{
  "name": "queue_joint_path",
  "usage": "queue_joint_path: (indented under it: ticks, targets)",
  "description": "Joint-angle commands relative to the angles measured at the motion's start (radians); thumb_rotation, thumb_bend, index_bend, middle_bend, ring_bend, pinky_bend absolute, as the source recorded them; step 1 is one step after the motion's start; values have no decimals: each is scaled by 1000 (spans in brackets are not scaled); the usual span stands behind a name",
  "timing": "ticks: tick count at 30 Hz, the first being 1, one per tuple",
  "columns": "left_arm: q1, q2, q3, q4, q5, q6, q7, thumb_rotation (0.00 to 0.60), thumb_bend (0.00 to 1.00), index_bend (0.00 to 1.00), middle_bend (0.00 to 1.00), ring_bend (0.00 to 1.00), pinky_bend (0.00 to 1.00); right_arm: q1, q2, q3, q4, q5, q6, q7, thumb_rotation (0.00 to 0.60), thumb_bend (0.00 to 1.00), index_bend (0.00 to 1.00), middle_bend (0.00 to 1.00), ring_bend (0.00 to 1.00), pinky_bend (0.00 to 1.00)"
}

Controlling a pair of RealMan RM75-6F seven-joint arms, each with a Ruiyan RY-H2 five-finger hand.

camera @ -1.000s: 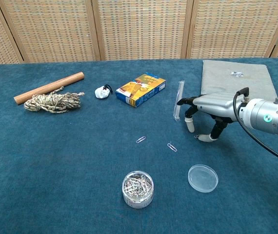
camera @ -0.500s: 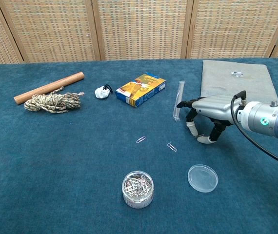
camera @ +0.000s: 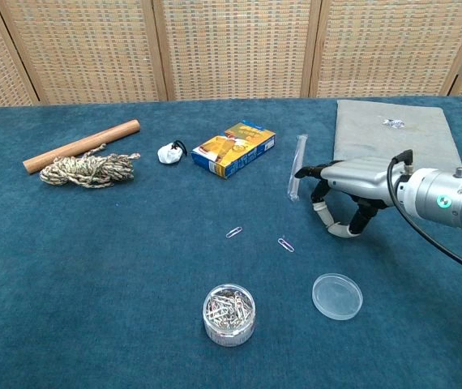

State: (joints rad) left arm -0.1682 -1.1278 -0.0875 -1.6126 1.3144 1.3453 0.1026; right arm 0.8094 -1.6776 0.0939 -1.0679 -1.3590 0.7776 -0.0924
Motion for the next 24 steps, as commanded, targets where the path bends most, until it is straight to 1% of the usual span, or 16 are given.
queue_joint_path:
  ticks: [1, 3, 5, 9, 11, 17, 24]
  targets:
    - [0, 1, 0, 0, 0, 0, -1, 600, 0, 0, 0, 0, 0, -5, 27, 1, -43, -29, 36, 15, 600, 408, 633, 0, 0, 22]
    - [0, 1, 1, -1, 3, 0, -3, 600, 0, 0, 0, 0, 0, -7, 54, 1, -88, -54, 64, 25, 600, 408, 634, 0, 0, 23]
    - [1, 3, 1, -2, 6, 3, -5, 600, 0, 0, 0, 0, 0, -10, 95, -1, -170, -100, 111, 41, 600, 409, 635, 0, 0, 23]
    - [3, 5, 3, -5, 11, 7, -5, 600, 0, 0, 0, 0, 0, -16, 166, -31, -310, -178, 157, 56, 600, 408, 636, 0, 0, 24]
    - [3, 5, 4, -6, 13, 8, -4, 600, 0, 0, 0, 0, 0, -16, 187, -46, -352, -206, 164, 55, 600, 408, 638, 0, 0, 24]
    - [3, 3, 6, -9, 17, 10, 1, 600, 0, 0, 0, 0, 0, 12, 200, -67, -423, -254, 137, 56, 600, 408, 638, 0, 0, 24]
    - [3, 0, 11, -12, 27, 13, 10, 600, 0, 0, 0, 0, 0, 43, 158, -56, -436, -230, 80, 31, 600, 409, 638, 0, 0, 24]
